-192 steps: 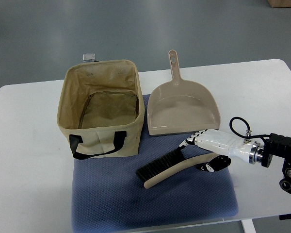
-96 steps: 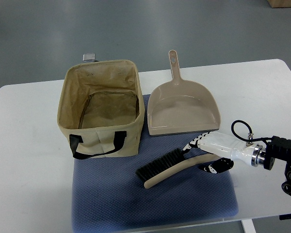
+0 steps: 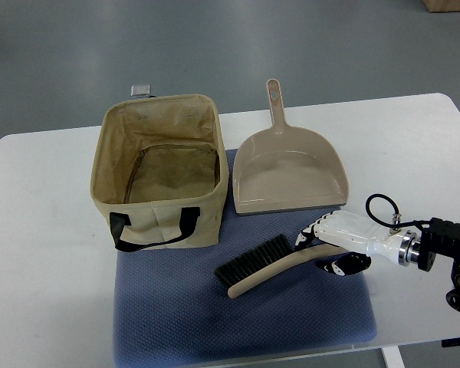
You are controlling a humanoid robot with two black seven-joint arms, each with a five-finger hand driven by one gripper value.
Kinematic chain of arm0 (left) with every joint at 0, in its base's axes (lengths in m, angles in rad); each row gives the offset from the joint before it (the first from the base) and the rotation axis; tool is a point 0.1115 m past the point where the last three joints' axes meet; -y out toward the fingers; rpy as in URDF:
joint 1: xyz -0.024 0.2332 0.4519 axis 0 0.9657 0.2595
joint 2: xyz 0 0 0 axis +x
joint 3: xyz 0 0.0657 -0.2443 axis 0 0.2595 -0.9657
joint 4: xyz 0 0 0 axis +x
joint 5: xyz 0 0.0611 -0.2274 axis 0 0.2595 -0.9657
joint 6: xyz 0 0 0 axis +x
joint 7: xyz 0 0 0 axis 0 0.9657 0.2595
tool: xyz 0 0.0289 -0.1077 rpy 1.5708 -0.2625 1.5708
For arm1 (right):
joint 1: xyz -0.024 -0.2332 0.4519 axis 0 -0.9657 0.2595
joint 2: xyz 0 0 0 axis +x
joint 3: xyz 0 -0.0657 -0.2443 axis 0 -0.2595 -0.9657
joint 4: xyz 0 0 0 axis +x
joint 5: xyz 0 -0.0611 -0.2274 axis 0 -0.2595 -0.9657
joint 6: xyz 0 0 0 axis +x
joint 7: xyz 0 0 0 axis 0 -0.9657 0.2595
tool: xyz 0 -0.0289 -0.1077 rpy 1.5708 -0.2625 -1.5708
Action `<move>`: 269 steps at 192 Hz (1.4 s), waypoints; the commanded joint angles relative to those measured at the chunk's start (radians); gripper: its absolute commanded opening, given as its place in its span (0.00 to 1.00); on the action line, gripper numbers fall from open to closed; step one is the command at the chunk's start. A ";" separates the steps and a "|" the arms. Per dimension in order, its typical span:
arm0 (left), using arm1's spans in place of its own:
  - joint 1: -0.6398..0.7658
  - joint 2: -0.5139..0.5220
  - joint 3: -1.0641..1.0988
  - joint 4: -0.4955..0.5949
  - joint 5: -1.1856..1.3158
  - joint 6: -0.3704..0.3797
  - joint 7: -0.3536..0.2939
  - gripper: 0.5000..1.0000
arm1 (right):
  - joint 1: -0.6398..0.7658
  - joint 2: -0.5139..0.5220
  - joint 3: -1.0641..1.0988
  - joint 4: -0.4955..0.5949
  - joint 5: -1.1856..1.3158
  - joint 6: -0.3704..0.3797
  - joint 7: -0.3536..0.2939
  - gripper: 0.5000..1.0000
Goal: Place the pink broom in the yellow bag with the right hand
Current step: 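Lift the brush with the right hand and carry it over the beige bag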
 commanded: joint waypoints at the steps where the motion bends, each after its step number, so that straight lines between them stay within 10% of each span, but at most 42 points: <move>1: 0.000 0.000 0.000 0.000 0.000 0.000 0.000 1.00 | 0.000 0.001 0.002 -0.002 -0.004 0.000 0.000 0.30; 31: 0.000 0.000 0.000 0.000 0.000 0.000 0.000 1.00 | 0.000 0.001 0.005 -0.005 -0.005 -0.002 0.000 0.22; 44: 0.000 0.000 0.000 0.000 0.000 0.000 0.000 1.00 | 0.000 0.001 0.008 -0.008 -0.011 -0.002 0.000 0.00; 167: 0.000 0.000 0.000 0.000 0.000 0.000 0.000 1.00 | 0.035 -0.039 0.135 -0.024 0.006 -0.055 0.003 0.00; 269: 0.000 0.000 0.000 0.000 0.000 0.000 0.000 1.00 | 0.471 -0.212 0.140 -0.129 0.088 -0.051 0.012 0.00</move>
